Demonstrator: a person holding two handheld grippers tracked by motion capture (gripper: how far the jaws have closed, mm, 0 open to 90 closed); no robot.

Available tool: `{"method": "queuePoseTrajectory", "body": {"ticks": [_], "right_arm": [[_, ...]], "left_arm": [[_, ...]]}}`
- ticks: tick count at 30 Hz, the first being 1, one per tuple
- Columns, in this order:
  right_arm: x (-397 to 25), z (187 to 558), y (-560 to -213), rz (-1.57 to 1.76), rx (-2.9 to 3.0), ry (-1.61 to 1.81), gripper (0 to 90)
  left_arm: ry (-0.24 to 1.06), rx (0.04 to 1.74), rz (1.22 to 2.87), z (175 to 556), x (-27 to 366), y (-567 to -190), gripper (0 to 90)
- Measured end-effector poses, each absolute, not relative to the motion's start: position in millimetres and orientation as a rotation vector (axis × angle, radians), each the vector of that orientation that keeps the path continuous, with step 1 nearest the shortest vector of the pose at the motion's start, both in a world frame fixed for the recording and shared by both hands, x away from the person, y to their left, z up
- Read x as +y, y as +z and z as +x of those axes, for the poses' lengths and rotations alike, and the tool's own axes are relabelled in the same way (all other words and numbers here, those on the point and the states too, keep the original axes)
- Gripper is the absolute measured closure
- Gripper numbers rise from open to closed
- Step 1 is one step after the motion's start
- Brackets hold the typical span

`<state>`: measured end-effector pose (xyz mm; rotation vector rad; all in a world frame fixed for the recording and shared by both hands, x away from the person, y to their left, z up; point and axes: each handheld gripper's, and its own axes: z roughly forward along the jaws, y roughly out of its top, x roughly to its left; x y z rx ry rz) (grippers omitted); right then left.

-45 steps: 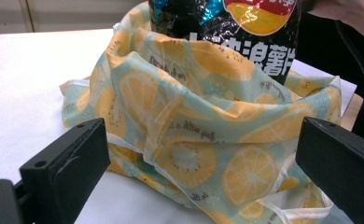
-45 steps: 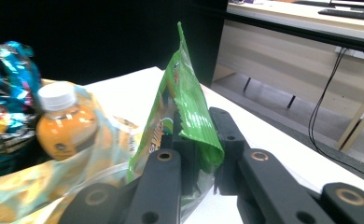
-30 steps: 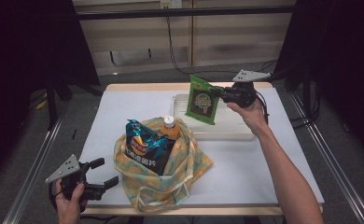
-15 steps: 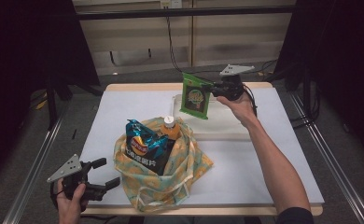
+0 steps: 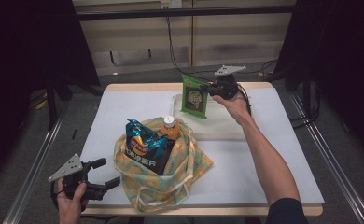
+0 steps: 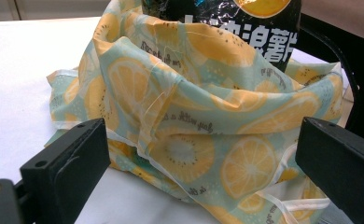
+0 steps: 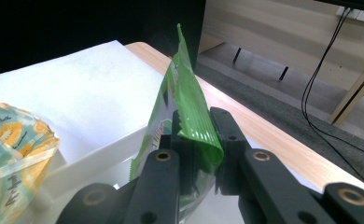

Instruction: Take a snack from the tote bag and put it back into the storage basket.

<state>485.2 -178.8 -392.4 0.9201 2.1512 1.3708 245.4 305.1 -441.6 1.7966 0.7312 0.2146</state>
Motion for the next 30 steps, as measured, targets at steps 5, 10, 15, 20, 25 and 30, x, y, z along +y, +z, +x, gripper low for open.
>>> {"method": "queuePoseTrajectory", "body": {"ticks": [5,10,15,20,25,30], "right_arm": [[-176,492,-399,0.942,2.161,1.343,80.9],[-175,498,-409,0.955,2.174,1.331,80.5],[-169,504,-414,0.953,2.177,1.351,79.6],[-164,508,-421,0.955,2.177,1.340,78.7],[-170,513,-427,1.002,2.159,1.324,77.0],[-169,517,-432,1.029,2.144,1.309,69.9]], "left_arm": [[0.221,0.727,1.803,245,305,-441,2.6],[0.219,0.737,1.797,246,306,-442,2.6],[0.220,0.728,1.805,247,305,-442,2.6],[0.217,0.724,1.815,247,303,-442,2.6],[0.225,0.728,1.814,248,304,-443,2.7],[0.220,0.737,1.806,249,304,-443,2.6]]}}
